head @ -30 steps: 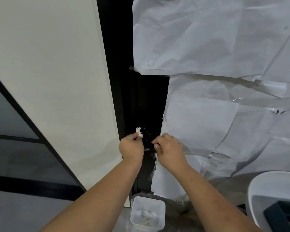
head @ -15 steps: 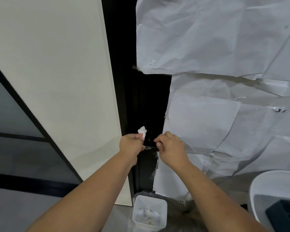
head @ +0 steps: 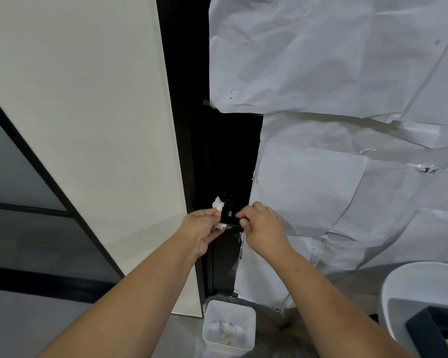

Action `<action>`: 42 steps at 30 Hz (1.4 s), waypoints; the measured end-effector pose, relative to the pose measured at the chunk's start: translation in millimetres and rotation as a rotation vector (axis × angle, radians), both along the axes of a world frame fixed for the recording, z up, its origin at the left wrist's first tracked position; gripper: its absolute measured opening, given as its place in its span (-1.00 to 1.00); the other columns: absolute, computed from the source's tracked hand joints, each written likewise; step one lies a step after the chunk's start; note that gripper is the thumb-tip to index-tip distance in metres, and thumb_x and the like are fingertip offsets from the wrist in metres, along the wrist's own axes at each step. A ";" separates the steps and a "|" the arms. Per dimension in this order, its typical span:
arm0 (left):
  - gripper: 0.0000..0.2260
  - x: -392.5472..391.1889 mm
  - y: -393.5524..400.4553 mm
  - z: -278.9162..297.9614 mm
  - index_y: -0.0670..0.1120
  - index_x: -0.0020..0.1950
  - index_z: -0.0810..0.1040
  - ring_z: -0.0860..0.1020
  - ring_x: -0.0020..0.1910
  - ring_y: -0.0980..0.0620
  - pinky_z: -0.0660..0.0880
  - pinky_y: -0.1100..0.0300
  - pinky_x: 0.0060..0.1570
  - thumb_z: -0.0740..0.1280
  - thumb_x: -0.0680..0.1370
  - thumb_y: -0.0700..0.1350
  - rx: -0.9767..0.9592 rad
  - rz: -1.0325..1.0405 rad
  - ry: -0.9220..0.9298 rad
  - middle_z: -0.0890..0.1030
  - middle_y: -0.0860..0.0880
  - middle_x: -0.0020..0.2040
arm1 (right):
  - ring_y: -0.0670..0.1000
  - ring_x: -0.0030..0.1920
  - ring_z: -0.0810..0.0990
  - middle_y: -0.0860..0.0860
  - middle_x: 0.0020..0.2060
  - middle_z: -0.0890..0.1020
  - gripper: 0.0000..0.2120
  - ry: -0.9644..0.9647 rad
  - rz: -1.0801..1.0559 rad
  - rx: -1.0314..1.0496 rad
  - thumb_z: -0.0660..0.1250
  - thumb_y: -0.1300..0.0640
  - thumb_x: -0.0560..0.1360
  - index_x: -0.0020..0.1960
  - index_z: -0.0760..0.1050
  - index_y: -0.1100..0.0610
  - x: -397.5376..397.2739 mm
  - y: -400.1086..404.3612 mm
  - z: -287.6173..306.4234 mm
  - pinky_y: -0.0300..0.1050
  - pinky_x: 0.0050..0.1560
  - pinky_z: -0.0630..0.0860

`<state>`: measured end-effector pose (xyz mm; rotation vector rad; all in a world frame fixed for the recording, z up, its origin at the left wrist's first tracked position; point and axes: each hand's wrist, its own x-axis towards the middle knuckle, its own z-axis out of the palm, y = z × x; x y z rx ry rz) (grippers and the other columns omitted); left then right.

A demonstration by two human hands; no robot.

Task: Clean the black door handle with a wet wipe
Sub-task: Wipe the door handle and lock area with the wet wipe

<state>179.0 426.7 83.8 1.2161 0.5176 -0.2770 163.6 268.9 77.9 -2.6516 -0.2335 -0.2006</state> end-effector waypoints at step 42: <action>-0.79 -14.1 -6.6 -11.6 -0.12 -0.02 0.73 0.48 -0.15 -0.04 0.56 0.10 -0.16 0.58 0.37 -0.26 1.282 -0.266 -0.986 0.56 0.01 -0.18 | 0.05 -0.01 0.39 -0.07 -0.14 0.45 -0.78 -0.260 -0.055 -0.318 0.35 0.18 0.39 -0.02 0.60 -0.04 -20.6 -12.7 2.1 0.13 0.21 0.23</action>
